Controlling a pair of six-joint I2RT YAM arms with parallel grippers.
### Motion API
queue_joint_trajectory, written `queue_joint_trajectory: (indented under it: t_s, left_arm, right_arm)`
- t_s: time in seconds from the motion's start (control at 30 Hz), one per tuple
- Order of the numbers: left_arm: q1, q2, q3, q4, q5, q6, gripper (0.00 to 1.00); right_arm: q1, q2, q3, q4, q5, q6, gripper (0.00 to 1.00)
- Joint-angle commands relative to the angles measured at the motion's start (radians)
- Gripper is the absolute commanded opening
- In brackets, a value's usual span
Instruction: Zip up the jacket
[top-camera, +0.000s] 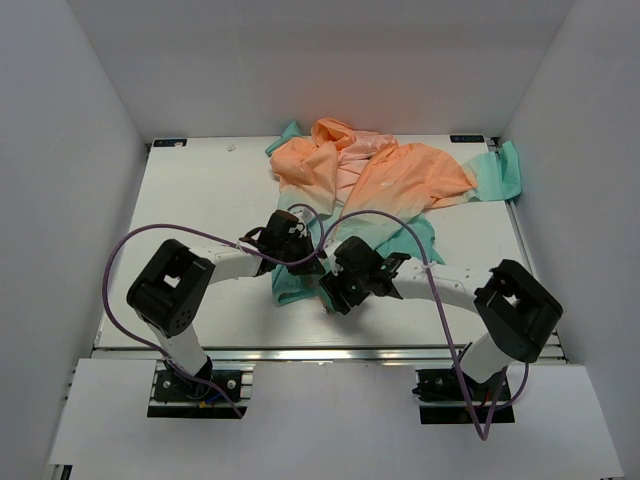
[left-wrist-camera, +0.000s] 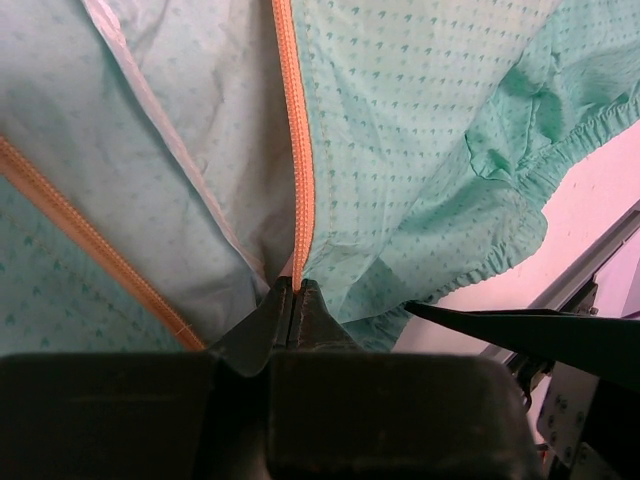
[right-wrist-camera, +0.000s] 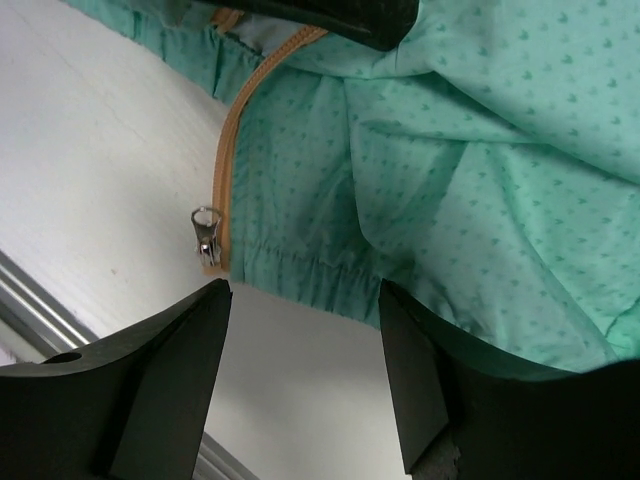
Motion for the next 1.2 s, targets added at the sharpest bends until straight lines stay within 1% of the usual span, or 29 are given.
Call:
queue_joint_trajectory:
  t_s: [0.0, 0.3, 0.4, 0.63, 0.67, 0.77, 0.87, 0.93, 1.03, 1.07, 1.1, 1.13, 1.17]
  left_arm:
    - [0.002, -0.011, 0.03, -0.003, 0.018, 0.02, 0.0]
    - [0.002, -0.019, 0.024, -0.006, 0.012, 0.017, 0.0]
    - [0.002, -0.02, 0.022, -0.006, 0.012, 0.017, 0.0]
    - [0.002, -0.028, 0.021, -0.006, 0.006, 0.02, 0.0]
    - [0.002, -0.031, 0.016, -0.018, 0.001, 0.02, 0.0]
    - [0.002, -0.043, 0.013, -0.04, -0.017, 0.022, 0.0]
    - [0.002, -0.048, 0.019, -0.052, -0.022, 0.026, 0.0]
    - [0.002, -0.048, 0.033, -0.066, -0.032, 0.032, 0.0]
    - [0.002, -0.046, 0.053, -0.078, -0.04, 0.04, 0.0]
    - [0.002, -0.043, 0.062, -0.081, -0.037, 0.043, 0.0]
    - [0.002, -0.037, 0.071, -0.086, -0.036, 0.051, 0.0]
    - [0.002, -0.037, 0.091, -0.095, -0.03, 0.054, 0.0]
    - [0.002, -0.036, 0.101, -0.098, -0.023, 0.058, 0.0]
  right_arm:
    - [0.023, 0.024, 0.007, 0.063, 0.075, 0.054, 0.67]
    - [0.067, 0.064, 0.019, 0.06, 0.144, 0.091, 0.69]
    - [0.072, 0.081, 0.022, 0.046, 0.164, 0.115, 0.73]
    - [0.096, 0.142, 0.024, 0.029, 0.211, 0.161, 0.72]
    - [0.101, 0.149, 0.028, 0.014, 0.239, 0.178, 0.69]
    - [0.119, 0.167, 0.027, -0.012, 0.284, 0.198, 0.62]
    - [0.13, 0.189, 0.019, -0.028, 0.301, 0.216, 0.6]
    - [0.136, 0.202, 0.019, -0.054, 0.306, 0.242, 0.57]
    - [0.144, 0.195, 0.007, -0.058, 0.298, 0.258, 0.41]
    - [0.145, 0.187, 0.004, -0.055, 0.296, 0.258, 0.23]
    - [0.145, 0.18, -0.002, -0.052, 0.295, 0.256, 0.17]
    - [0.145, 0.161, -0.002, -0.046, 0.286, 0.246, 0.07]
    - [0.145, 0.152, -0.001, -0.043, 0.286, 0.243, 0.04]
